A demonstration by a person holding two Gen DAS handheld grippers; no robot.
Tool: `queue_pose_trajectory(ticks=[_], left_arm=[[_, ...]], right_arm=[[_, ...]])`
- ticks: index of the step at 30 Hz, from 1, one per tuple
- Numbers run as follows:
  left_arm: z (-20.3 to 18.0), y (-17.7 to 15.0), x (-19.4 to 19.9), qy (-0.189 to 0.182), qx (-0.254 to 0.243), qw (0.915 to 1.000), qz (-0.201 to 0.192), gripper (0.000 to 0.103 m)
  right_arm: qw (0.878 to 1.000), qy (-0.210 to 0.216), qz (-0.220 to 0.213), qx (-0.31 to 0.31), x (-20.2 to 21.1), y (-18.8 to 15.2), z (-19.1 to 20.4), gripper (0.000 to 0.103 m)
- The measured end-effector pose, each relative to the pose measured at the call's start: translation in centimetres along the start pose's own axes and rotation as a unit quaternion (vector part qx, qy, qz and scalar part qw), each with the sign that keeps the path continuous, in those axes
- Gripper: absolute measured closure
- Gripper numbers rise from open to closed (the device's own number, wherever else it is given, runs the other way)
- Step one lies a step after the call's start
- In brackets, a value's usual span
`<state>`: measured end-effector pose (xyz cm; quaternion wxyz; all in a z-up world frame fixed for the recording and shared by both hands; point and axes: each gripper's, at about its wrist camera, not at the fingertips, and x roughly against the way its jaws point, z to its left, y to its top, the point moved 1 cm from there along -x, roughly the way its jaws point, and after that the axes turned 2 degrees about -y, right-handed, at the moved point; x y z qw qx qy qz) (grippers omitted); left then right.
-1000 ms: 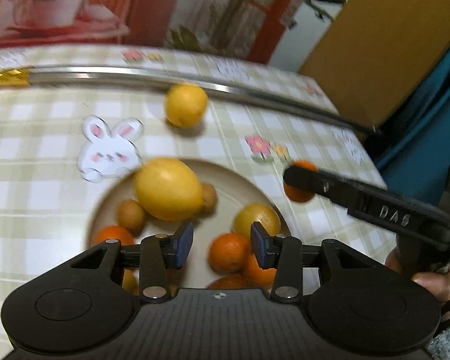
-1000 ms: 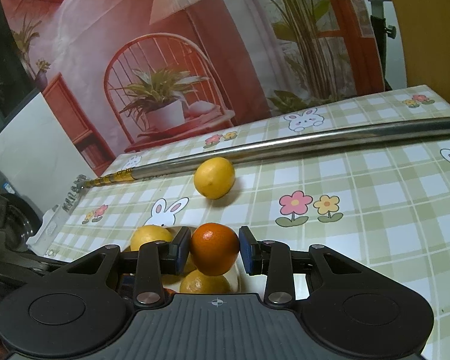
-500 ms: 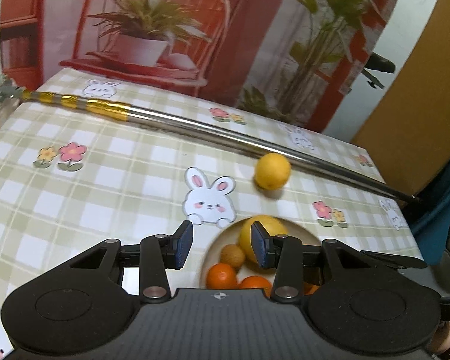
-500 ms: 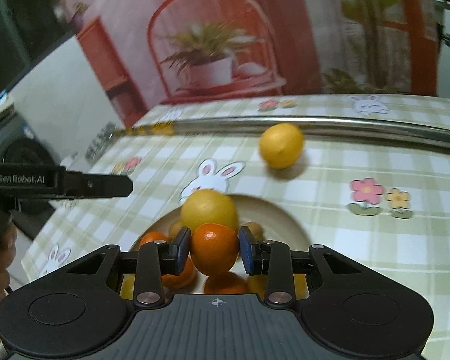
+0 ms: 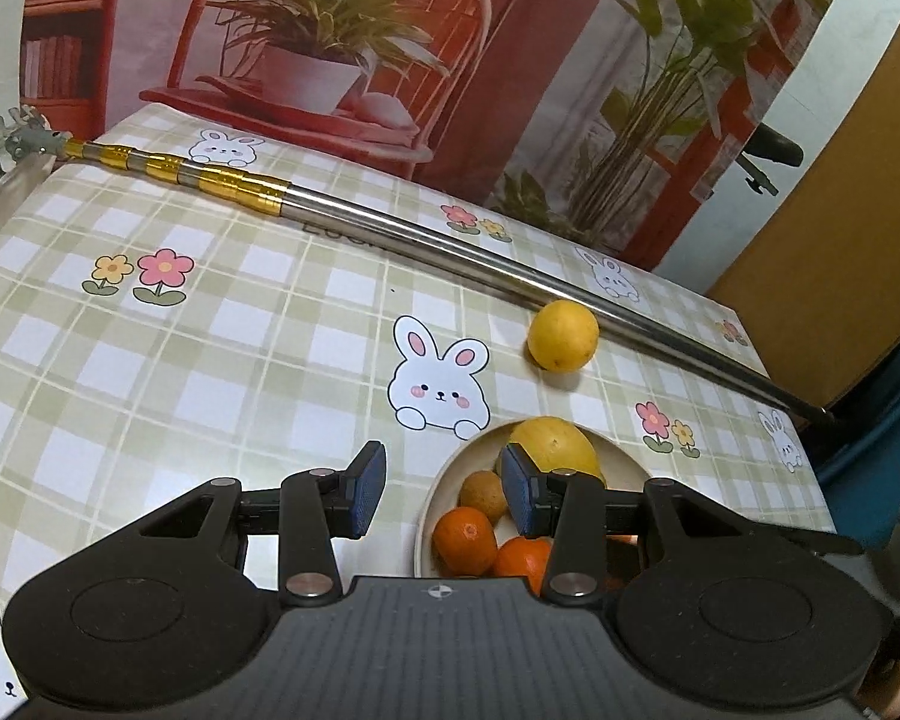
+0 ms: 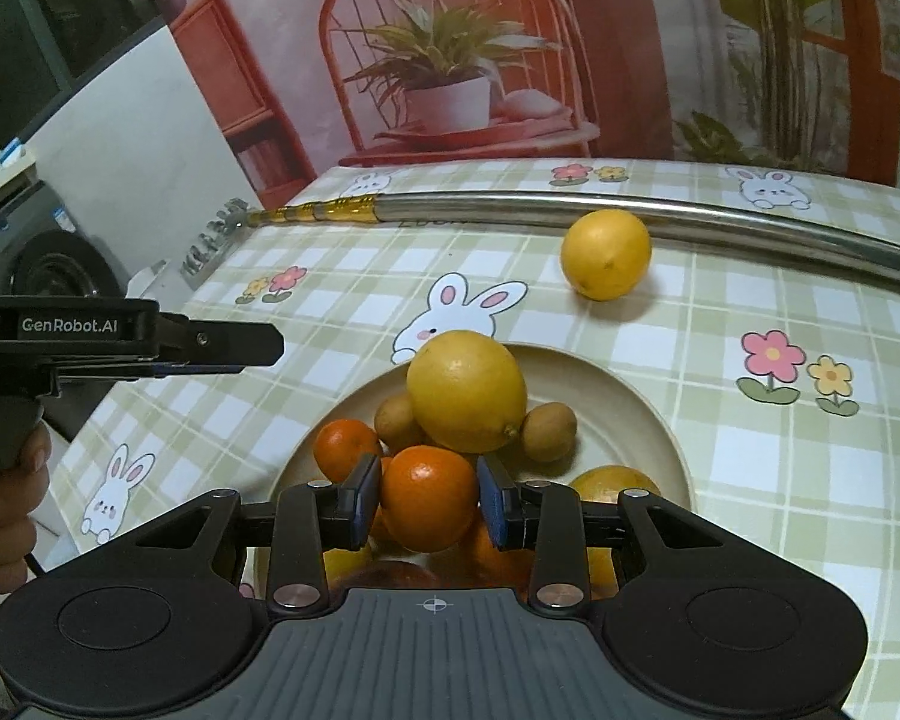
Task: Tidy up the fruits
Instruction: 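Lower the tangerine onto the plate and open the right gripper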
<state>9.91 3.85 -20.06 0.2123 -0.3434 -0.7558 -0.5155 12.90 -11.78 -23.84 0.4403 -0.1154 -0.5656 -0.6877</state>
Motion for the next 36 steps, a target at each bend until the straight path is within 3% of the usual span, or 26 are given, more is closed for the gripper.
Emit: queue_pose_trajectory(ticks=[8, 14, 36], left_arm=[[-0.3, -0.5, -0.3, -0.005, -0.002, 1.0, 0.006, 0.058], [-0.2, -0.5, -0.5, -0.002, -0.001, 1.0, 0.008, 0.058], [-0.3, -0.4, -0.6, 0.037, -0.02, 0.9991, 0.003, 0.058]], right_arm=[[0.998, -0.054, -0.036, -0.026, 0.6, 1.5, -3.4, 0.071], [0.996, -0.086, -0.037, 0.001, -0.6, 1.7, -4.4, 0.071], [0.995, -0.092, -0.025, -0.008, -1.5, 0.5, -4.7, 0.07]])
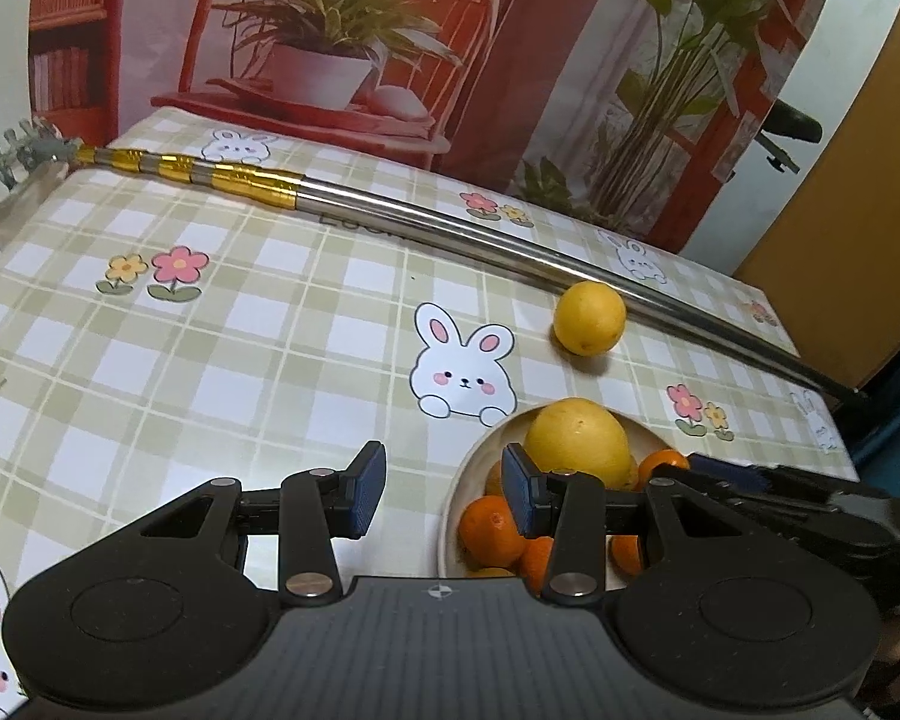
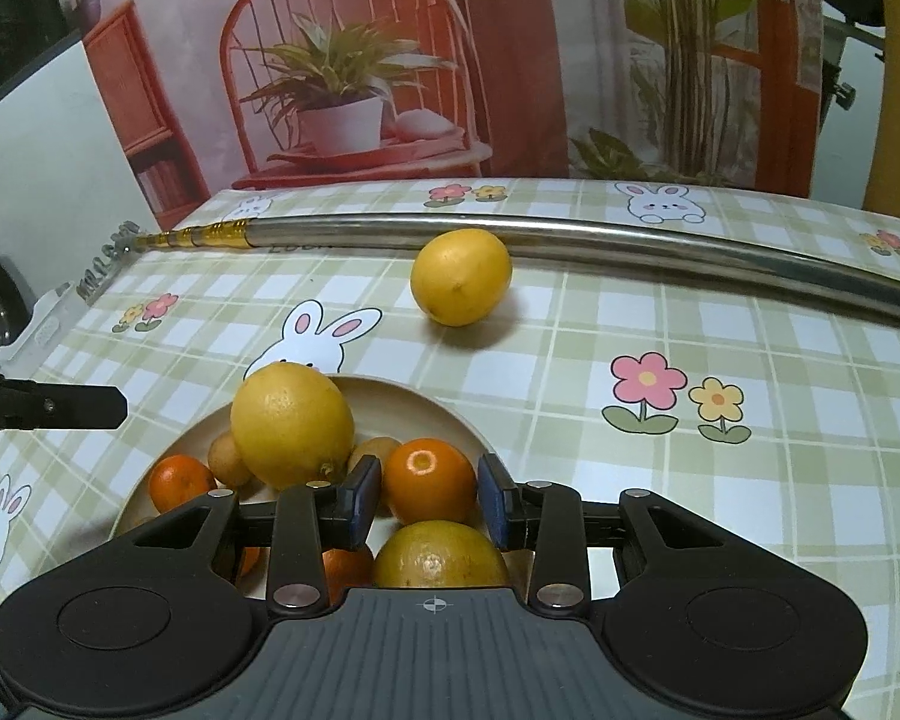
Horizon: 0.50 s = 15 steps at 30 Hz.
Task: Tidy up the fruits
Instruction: 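Lower the tangerine onto the plate and open the right gripper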
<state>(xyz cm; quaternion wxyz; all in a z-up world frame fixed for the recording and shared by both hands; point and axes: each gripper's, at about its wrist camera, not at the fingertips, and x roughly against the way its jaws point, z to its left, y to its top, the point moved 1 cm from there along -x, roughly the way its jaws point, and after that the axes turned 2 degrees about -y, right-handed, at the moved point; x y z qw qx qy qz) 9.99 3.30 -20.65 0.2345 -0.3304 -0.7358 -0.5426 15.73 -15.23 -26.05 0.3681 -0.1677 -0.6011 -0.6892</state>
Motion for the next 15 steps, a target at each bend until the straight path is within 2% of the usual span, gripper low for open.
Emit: queue_pose_trajectory(ticks=[6, 15], left_arm=[[0.3, 0.9, 0.7, 0.003, -0.002, 0.9999, -0.014, 0.058], [0.9, 4.9, 3.7, 0.025, -0.02, 0.9967, -0.075, 0.055]], right_arm=[[1.0, -0.008, -0.024, 0.006, 1.4, 0.9, -0.3, 0.065], [0.997, -0.027, -0.072, 0.022, 3.6, 4.4, -2.0, 0.06]])
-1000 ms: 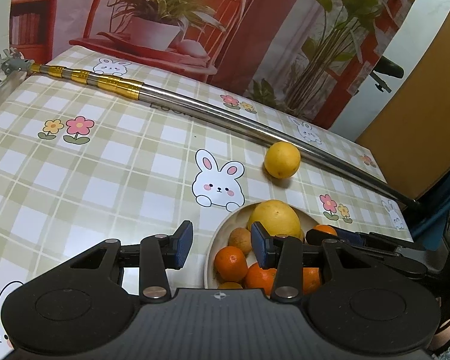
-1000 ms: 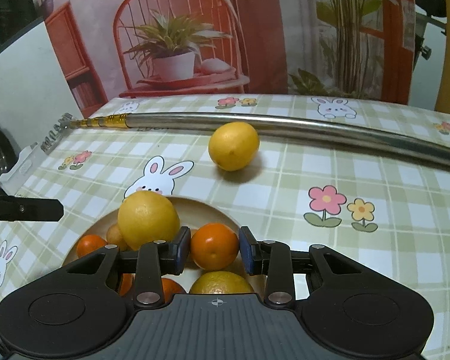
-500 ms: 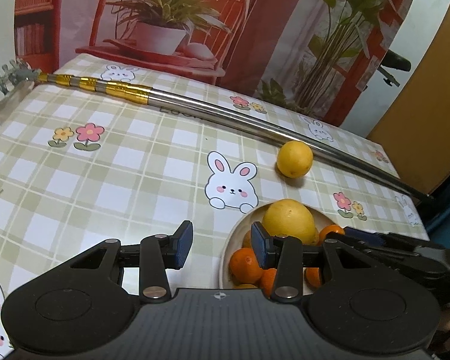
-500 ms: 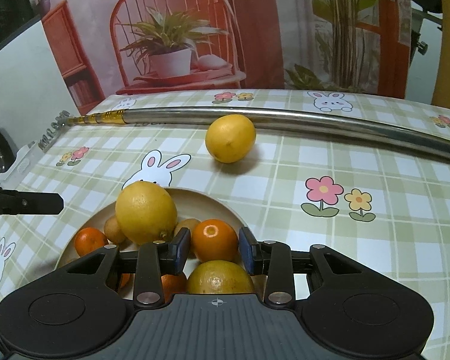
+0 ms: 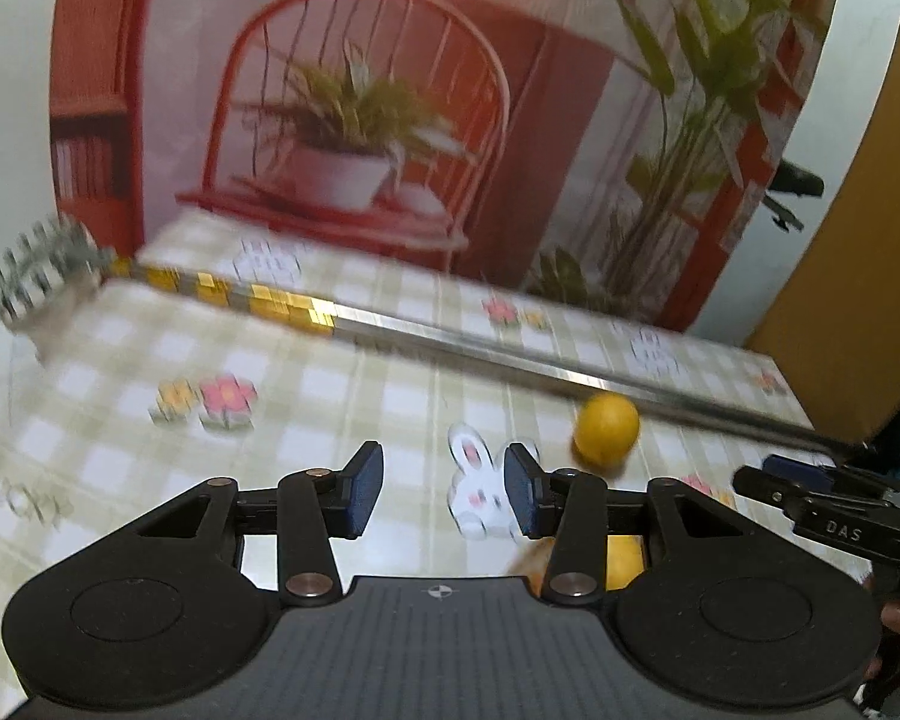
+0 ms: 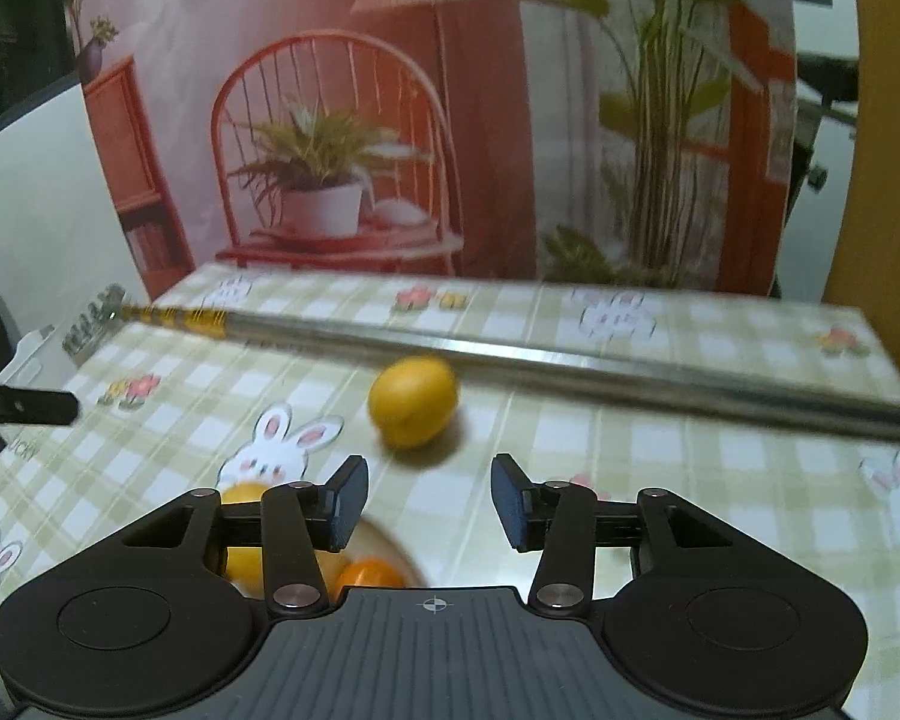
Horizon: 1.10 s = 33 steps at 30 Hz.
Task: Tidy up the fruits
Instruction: 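Lower the tangerine onto the plate and open the right gripper, then grasp the last lemon beside the pole with the right gripper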
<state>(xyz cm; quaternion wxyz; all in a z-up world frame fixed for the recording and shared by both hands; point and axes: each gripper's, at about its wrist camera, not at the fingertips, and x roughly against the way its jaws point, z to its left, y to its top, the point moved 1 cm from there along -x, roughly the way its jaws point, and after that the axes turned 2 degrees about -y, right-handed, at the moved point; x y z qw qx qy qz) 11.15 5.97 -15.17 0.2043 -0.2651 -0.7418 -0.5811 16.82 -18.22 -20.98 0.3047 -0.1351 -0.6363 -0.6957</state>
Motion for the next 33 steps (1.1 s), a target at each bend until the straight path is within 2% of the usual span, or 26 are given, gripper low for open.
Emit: queue_pose_trajectory(ticks=[4, 8, 14, 16, 17, 18, 26, 33], left_arm=[[0.0, 1.4, 0.4, 0.016, -0.008, 0.9996, -0.023, 0.054], [-0.4, 1.5, -0.5, 0.035, -0.019, 0.9989, -0.026, 0.054], [-0.3, 0.8, -2.2, 0.031, -0.019, 0.9993, 0.0, 0.054], [-0.5, 0.5, -2.7, 0.013, -0.017, 0.9996, 0.016, 0.054], [-0.6, 0.4, -3.0, 0.006, -0.017, 0.9996, 0.023, 0.053], [-0.8, 0.3, -3.3, 0.0, -0.02, 0.9994, 0.03, 0.053], [-1.5, -0.9, -4.8, -0.009, -0.037, 0.9976, 0.058, 0.052], [-1.4, -1.5, -5.5, -0.008, -0.038, 0.9964, 0.076, 0.051]], right_arm=[[1.0, -0.004, -0.013, 0.007, -0.3, 1.4, -0.7, 0.057], [0.999, -0.003, -0.027, 0.023, -1.3, 2.3, -0.7, 0.051], [0.999, 0.027, -0.018, 0.041, -4.6, 2.6, -0.2, 0.049], [0.999, 0.036, -0.013, 0.039, -5.7, 2.7, 0.0, 0.042], [0.999, 0.041, -0.011, 0.033, -6.4, 3.0, 0.0, 0.037], [0.999, 0.043, -0.009, 0.028, -7.0, 3.1, 0.0, 0.037], [0.998, 0.05, 0.042, -0.023, -12.6, 3.3, -0.5, 0.036], [0.99, 0.075, 0.075, -0.088, -15.2, 2.6, -1.4, 0.037]])
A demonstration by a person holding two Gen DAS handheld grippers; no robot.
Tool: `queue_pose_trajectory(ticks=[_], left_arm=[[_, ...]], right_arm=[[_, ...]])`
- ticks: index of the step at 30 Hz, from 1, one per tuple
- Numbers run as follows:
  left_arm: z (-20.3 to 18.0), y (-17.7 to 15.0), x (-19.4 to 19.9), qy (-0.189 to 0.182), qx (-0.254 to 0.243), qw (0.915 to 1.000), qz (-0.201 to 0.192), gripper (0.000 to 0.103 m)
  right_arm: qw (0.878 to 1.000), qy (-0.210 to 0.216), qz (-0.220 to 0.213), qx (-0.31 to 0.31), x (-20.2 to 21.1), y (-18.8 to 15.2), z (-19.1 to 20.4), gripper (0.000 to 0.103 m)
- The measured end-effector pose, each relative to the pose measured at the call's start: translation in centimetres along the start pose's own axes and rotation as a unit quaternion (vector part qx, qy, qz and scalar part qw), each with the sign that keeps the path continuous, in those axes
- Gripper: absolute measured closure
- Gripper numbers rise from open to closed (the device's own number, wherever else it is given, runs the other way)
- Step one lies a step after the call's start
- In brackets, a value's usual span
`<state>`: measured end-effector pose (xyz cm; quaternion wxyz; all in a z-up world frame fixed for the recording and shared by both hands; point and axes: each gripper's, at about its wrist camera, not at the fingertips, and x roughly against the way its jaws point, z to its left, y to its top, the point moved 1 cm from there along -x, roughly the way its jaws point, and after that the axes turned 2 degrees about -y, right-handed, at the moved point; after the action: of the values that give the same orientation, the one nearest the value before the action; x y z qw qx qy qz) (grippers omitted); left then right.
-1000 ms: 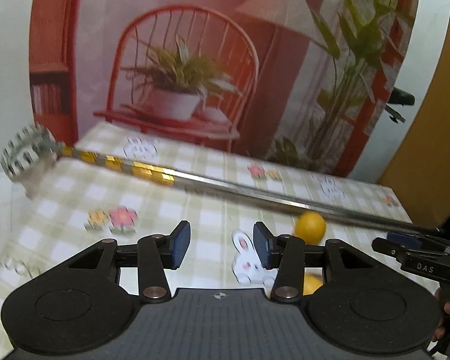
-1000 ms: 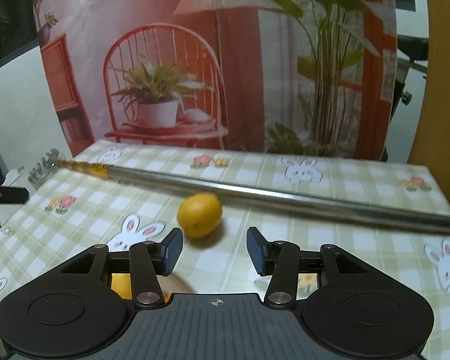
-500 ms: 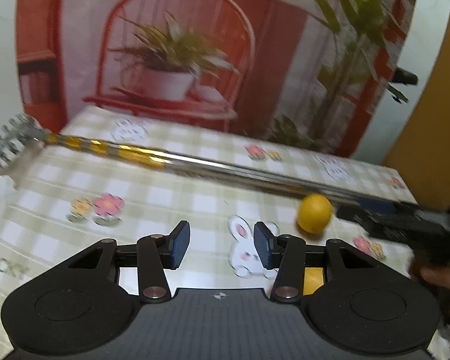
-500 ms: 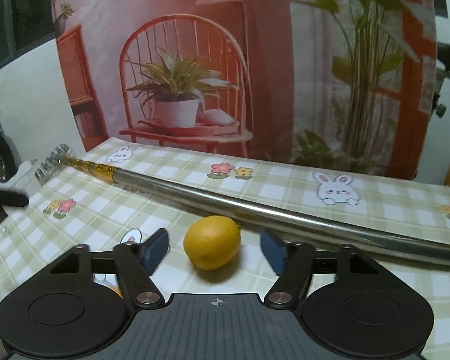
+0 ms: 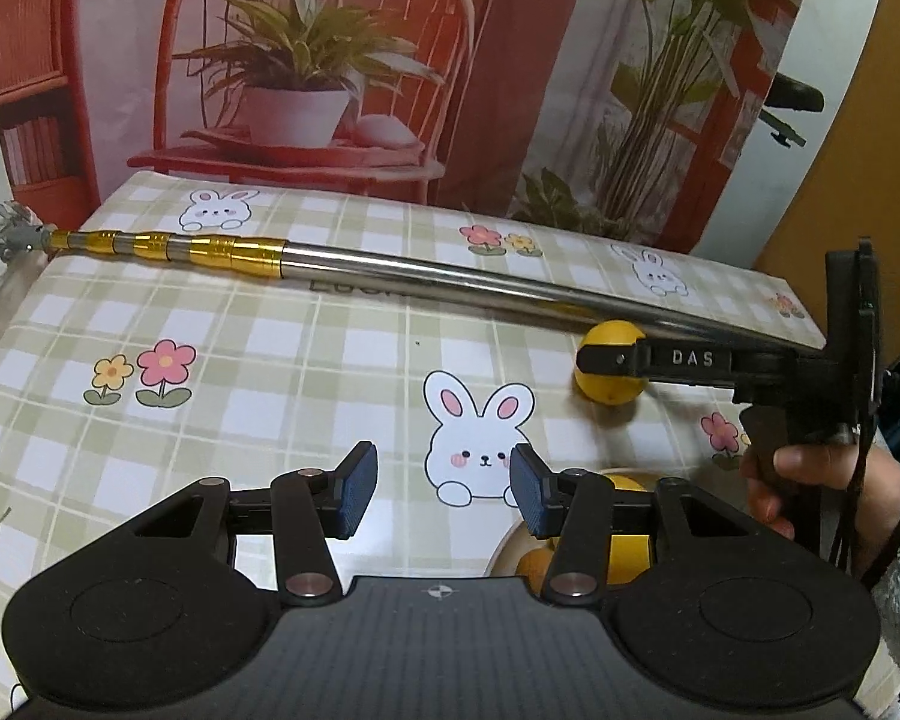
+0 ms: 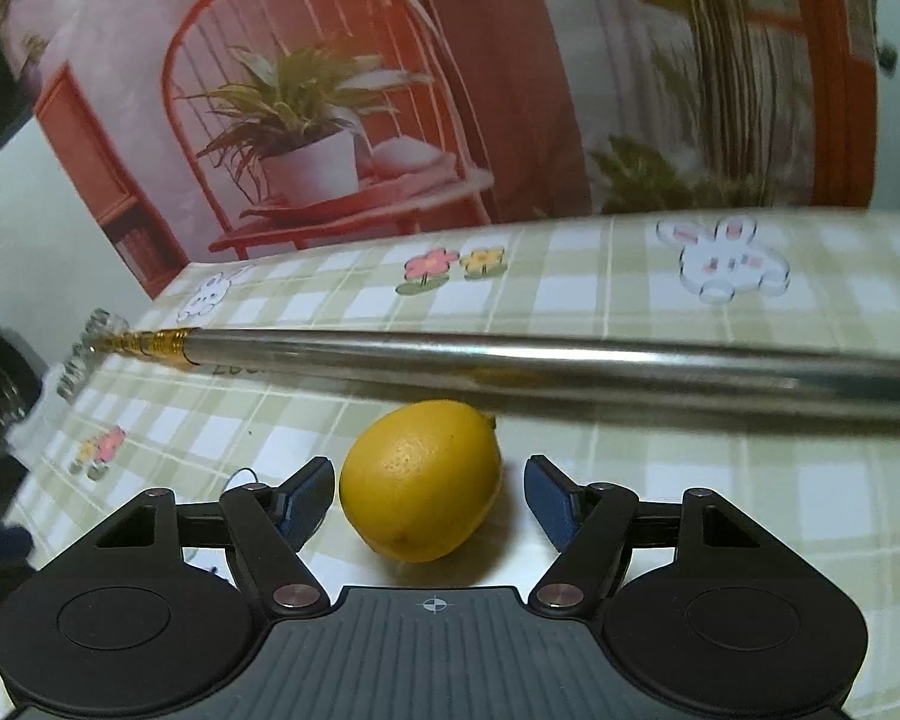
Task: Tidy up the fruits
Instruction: 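Grasp the last lemon beside the pole with the right gripper, then carry the lemon onto the plate and open the right gripper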
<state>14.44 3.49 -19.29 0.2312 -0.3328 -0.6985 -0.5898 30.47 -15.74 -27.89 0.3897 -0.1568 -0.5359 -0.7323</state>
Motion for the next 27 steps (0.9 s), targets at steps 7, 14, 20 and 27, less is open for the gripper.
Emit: queue_pose_trajectory(ticks=[7, 14, 20, 27], left_arm=[[-0.2, 0.0, -0.2, 0.0, -0.003, 1.0, 0.005, 0.041], [-0.1, -0.2, -0.5, -0.001, 0.005, 0.9998, 0.017, 0.03], [-0.1, -0.3, -0.5, 0.003, 0.007, 0.9998, 0.02, 0.023], [-0.1, -0.7, -0.5, 0.004, 0.006, 0.9996, 0.028, 0.018]], right_arm=[[1.0, 0.009, 0.012, -0.007, -0.9, 0.2, -0.1, 0.043], [1.0, 0.005, 0.014, 0.001, -1.2, 0.5, 0.3, 0.046], [1.0, -0.003, 0.019, 0.01, -0.9, 0.4, 0.6, 0.048], [1.0, -0.005, 0.012, 0.019, 0.4, -0.4, 0.7, 0.048]])
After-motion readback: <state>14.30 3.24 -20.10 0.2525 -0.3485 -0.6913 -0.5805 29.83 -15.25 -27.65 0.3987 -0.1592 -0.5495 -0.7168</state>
